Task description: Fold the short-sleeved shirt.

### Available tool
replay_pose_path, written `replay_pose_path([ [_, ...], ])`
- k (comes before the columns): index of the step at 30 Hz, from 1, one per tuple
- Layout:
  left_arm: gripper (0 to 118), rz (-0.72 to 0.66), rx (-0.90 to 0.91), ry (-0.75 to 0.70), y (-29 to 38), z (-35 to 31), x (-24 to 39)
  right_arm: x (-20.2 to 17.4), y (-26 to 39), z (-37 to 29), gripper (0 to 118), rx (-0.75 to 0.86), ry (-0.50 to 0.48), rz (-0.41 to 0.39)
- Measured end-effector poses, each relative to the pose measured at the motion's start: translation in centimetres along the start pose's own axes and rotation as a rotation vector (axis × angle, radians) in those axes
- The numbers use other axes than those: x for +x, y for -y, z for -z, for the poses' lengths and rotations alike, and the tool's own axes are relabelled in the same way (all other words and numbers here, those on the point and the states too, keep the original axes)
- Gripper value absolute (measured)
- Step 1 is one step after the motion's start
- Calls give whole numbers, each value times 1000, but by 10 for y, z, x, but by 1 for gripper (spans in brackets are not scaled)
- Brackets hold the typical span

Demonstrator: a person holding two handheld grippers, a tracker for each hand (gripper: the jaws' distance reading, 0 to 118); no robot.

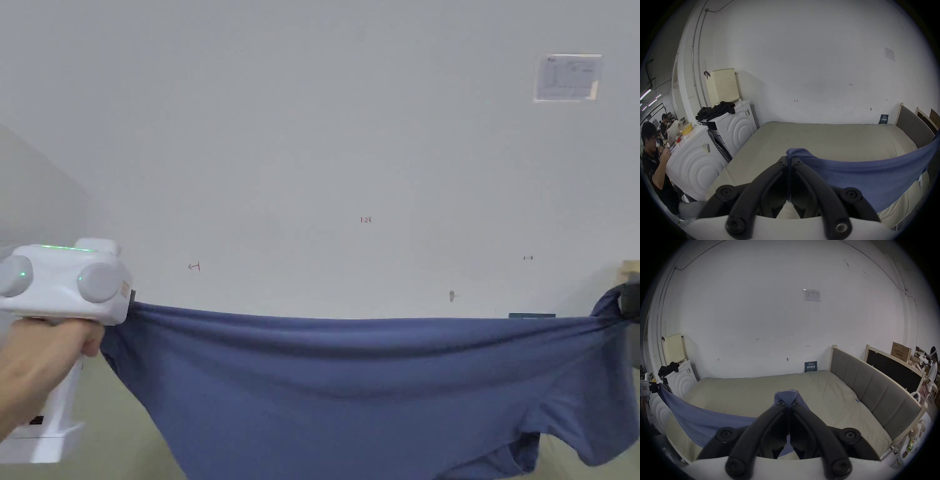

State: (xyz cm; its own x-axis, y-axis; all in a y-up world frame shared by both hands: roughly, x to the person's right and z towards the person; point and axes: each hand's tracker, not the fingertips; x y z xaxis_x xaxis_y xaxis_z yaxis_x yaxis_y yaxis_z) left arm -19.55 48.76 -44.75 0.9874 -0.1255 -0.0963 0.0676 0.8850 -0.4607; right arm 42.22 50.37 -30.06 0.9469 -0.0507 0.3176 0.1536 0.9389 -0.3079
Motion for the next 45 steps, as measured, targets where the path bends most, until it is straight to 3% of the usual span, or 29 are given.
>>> replay_pose_path([
  [6,1,11,17,-39,-25,29,12,-13,-29,49,2,2,25,-48],
  [10,1,13,39,-83,-43,56,22,-19,-44,78,2,31,15,6],
  [19,1,-13,32,-108,-44,127,36,-38,-27,146,2,-8,34,-27],
  [25,1,1,-101,-48,44,154,41,-32,59,165,2,-122,35,-24],
  [30,1,28,-210,22,170,140,27,-17,171,130,2,-271,12,-75],
  [36,1,35,-419,74,307,94,6,17,298,73,2,-434,-2,-16],
  [40,1,27,-458,96,355,64,-13,33,348,24,2,-463,7,17],
  [45,1,2,-459,116,369,44,-35,44,373,-10,2,-467,36,53],
])
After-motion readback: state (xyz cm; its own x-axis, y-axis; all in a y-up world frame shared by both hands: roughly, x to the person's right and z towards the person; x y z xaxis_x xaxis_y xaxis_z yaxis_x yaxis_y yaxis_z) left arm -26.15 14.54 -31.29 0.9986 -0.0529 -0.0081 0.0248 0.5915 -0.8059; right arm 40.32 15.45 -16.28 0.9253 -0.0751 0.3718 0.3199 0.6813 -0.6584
